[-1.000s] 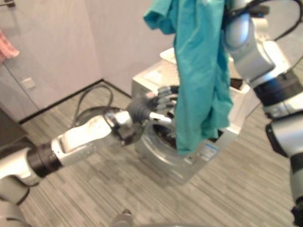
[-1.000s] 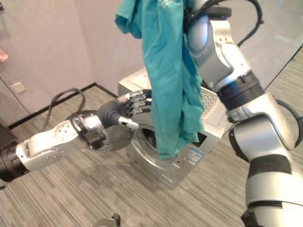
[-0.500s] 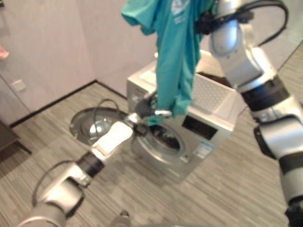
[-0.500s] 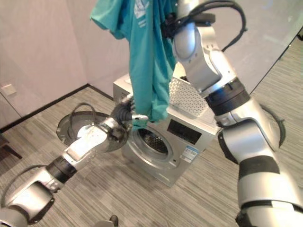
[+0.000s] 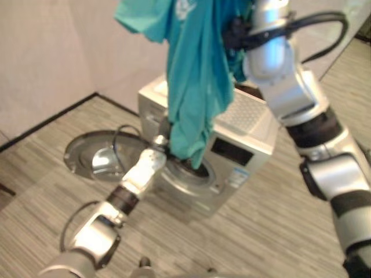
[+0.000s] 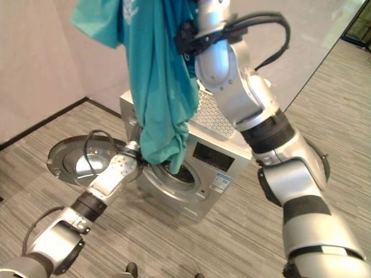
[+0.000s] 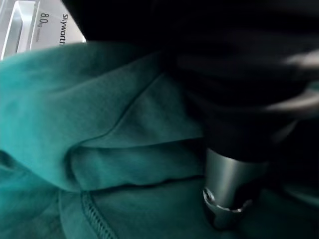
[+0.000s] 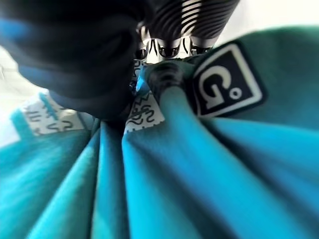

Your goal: Grab the laundry basket,head to the washer,open it,put in the laundry and shut it.

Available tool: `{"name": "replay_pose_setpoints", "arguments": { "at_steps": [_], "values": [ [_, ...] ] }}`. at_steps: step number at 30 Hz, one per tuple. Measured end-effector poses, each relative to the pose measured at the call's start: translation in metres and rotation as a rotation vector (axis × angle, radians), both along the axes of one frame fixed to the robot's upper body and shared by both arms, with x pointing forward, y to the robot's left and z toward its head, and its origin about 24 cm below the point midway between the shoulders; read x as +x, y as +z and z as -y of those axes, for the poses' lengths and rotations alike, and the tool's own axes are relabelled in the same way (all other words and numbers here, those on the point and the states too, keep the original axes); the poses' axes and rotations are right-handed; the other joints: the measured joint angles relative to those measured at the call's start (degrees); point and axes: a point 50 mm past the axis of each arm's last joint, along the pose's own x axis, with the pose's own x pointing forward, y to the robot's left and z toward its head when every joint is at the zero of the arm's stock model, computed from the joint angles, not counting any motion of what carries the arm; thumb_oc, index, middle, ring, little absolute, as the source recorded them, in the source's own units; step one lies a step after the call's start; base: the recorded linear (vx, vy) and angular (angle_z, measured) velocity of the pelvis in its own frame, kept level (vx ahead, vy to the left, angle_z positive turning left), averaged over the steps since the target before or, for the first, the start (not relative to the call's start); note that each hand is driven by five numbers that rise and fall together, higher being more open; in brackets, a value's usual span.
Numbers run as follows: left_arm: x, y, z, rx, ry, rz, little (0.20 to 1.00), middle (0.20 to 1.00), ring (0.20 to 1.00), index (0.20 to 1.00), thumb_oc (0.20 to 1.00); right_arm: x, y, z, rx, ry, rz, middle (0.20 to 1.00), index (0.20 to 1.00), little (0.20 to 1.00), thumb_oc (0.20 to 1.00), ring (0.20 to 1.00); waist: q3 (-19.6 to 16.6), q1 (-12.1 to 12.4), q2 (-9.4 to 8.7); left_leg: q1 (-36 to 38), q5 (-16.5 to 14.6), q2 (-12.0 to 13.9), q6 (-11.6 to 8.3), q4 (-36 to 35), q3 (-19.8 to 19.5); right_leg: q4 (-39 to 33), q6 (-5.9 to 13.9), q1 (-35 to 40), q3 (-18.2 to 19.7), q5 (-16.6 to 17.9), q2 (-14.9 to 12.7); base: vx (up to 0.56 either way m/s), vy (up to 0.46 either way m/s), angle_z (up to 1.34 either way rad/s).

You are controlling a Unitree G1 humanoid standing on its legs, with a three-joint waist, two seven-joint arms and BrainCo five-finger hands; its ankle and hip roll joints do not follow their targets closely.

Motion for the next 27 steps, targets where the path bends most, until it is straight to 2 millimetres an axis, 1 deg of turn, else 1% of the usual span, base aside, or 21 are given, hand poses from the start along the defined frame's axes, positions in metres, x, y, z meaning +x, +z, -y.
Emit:
{"name": "replay_pose_setpoints", "arguments": {
  "at_steps": [4, 6, 9, 13, 18, 20, 21, 23, 27],
  "values": [
    [-0.004, 0.007, -0.007, -0.034, 0.006, 0.028, 1.0, 1.0, 1.0, 1.0, 1.0, -0.006, -0.001, -0.001, -0.034, 0.023, 0.015, 0.2, 0.2, 0.2, 0.2, 0.2, -0.1, -0.1, -0.09, 0.7, 0.3, 0.1, -0.1, -1.0, 0.5, -0.7, 0.07, 0.3, 0.4, 0.2, 0.2, 0.02, -0.003, -0.08],
    [-0.005, 0.01, -0.009, -0.05, 0.002, 0.042, 1.0, 1.0, 1.0, 1.0, 1.0, -0.004, -0.003, 0.0, -0.045, 0.017, 0.001, 0.2, 0.2, 0.2, 0.2, 0.2, -0.1, -0.1, -0.09, 1.1, 0.3, 0.1, -0.12, -1.0, 0.4, -1.1, 0.07, 1.0, 0.2, 0.2, 0.2, 0.0, 0.0, 0.0],
    [-0.012, 0.013, -0.013, -0.109, -0.016, 0.054, 1.0, 1.0, 1.0, 1.0, 1.0, -0.003, -0.002, 0.002, -0.051, 0.012, -0.004, 0.2, 0.2, 0.2, 0.2, 0.2, -0.1, 0.0, -0.1, 1.7, 0.4, 0.1, -0.22, -1.4, 0.5, -1.6, 0.07, 1.5, 0.1, 0.2, 0.3, 0.0, 0.0, 0.0],
    [-0.017, 0.012, -0.014, -0.151, -0.055, 0.037, 1.0, 1.0, 1.0, 1.0, 1.0, -0.002, -0.004, 0.003, -0.061, 0.009, -0.014, 0.2, 0.2, 0.2, 0.2, 0.2, -0.1, 0.0, -0.06, 1.7, 0.4, 0.1, -0.22, -1.5, 0.4, -1.7, 0.07, 1.7, 0.0, 0.2, 0.3, 0.0, 0.0, 0.0],
    [-0.024, 0.013, -0.012, -0.214, -0.114, 0.021, 1.0, 1.0, 1.0, 1.0, 1.0, 0.002, -0.012, 0.005, -0.074, 0.003, -0.049, 0.2, 0.2, 0.2, 0.2, 0.2, 0.1, 0.2, 0.19, 1.7, 0.4, 0.0, -0.22, -1.5, 0.1, -1.7, 0.07, 1.8, -0.2, 0.2, 0.3, 0.0, -0.002, 0.01],
    [-0.031, 0.021, -0.009, -0.262, -0.159, 0.036, 1.0, 1.0, 1.0, 1.0, 1.0, 0.003, -0.014, 0.005, -0.076, 0.002, -0.06, 0.2, 0.2, 0.2, 0.2, 0.2, 0.4, 0.4, 0.73, 1.5, 0.4, 0.0, -0.22, -1.4, -0.1, -1.7, 0.07, 1.8, -0.4, 0.2, 0.3, -0.03, -0.015, 0.04],
    [-0.044, 0.03, -0.006, -0.284, -0.231, 0.07, 1.0, 1.0, 1.0, 1.0, 1.0, 0.003, -0.014, 0.005, -0.078, 0.001, -0.064, 0.2, 0.2, 0.2, 0.2, 0.2, 0.9, 0.4, 1.28, 1.4, 0.4, 0.0, -0.2, -1.4, -0.2, -1.7, 0.07, 1.8, -0.4, 0.2, 0.3, -0.02, -0.002, 0.06],
    [-0.054, 0.04, -0.004, -0.301, -0.312, 0.093, 1.0, 1.0, 1.0, 1.0, 1.0, 0.004, -0.016, 0.006, -0.081, -0.009, -0.077, 0.2, 0.2, 0.2, 0.2, 0.2, 1.4, 0.9, 2.25, 1.3, 0.5, 0.0, -0.17, -1.4, -0.5, -1.7, 0.07, 1.9, -0.7, 0.2, 0.3, -0.05, 0.014, 0.07],
    [-0.07, 0.058, -0.006, -0.314, -0.42, 0.128, 1.0, 1.0, 1.0, 1.0, 1.0, 0.008, -0.019, 0.007, -0.084, -0.026, -0.103, 0.2, 0.2, 0.2, 0.2, 0.2, 2.5, 1.7, 3.88, -0.3, 0.7, 0.0, -0.21, -0.7, -1.0, -1.6, 0.05, 0.8, -1.1, 0.2, 0.4, -0.06, 0.014, 0.07]
  ]
}}
